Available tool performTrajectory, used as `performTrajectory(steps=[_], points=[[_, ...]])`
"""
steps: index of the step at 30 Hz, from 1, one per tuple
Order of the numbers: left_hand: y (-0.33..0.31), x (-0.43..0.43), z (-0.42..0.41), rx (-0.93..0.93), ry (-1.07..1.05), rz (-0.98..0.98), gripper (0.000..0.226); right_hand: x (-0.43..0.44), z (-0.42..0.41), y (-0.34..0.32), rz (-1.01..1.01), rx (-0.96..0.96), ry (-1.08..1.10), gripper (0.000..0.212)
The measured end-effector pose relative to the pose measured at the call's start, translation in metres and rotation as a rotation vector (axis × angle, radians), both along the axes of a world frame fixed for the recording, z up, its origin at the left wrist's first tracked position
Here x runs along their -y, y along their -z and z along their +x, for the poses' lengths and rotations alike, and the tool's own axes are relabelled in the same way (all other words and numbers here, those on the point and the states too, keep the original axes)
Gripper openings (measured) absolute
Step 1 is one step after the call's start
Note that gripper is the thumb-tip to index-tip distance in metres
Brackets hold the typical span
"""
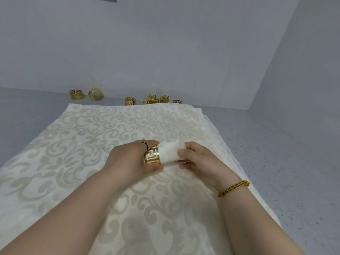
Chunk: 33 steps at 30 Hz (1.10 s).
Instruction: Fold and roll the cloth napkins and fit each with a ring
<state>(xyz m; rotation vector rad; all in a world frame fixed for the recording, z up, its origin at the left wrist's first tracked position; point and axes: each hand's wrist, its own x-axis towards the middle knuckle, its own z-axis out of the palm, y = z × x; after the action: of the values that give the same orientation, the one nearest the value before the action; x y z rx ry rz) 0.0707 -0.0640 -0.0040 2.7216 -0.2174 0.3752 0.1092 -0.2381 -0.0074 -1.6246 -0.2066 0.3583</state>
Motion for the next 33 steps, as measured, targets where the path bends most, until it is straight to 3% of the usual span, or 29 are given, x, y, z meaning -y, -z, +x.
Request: performTrajectory(steps=[2, 6, 8, 10, 12, 16, 22, 24, 29, 33], points=[[0.002, 0.001, 0.002, 0.014, -0.005, 0.019, 0.06, -0.001, -0.001, 0.0, -0.034, 0.014, 0.007, 0.023], [0.004, 0.009, 0.003, -0.015, 0.023, 0.074, 0.08, -0.008, -0.003, 0.003, -0.178, 0.167, 0.095, 0.002], [0.002, 0.0, 0.001, -0.102, 0.009, 0.039, 0.089, -0.008, -0.001, 0.005, -0.166, 0.155, 0.119, 0.008], [0.0, -0.018, 0.0, -0.216, 0.003, -0.005, 0.082, -0.007, -0.001, 0.004, -0.156, 0.14, 0.121, 0.009], [-0.001, -0.035, -0.004, -0.276, 0.027, -0.03, 0.059, -0.006, -0.001, 0.004, -0.173, 0.145, 0.111, 0.01], [0.007, -0.044, -0.014, -0.171, 0.065, 0.002, 0.041, -0.01, -0.003, 0.006, -0.245, 0.174, 0.093, 0.014], [0.005, -0.033, -0.021, -0.013, 0.051, 0.106, 0.11, -0.005, -0.005, 0.0, -0.245, 0.125, 0.063, 0.011], [0.003, -0.012, -0.019, 0.022, 0.073, 0.164, 0.106, -0.005, -0.005, 0.0, -0.256, 0.123, 0.038, 0.012], [0.008, 0.011, 0.001, 0.052, 0.062, 0.219, 0.059, -0.003, -0.004, 0.002, -0.258, 0.14, 0.032, 0.011], [0.012, 0.005, 0.0, 0.087, 0.054, 0.209, 0.058, -0.002, -0.002, 0.004, -0.259, 0.152, 0.021, 0.012]])
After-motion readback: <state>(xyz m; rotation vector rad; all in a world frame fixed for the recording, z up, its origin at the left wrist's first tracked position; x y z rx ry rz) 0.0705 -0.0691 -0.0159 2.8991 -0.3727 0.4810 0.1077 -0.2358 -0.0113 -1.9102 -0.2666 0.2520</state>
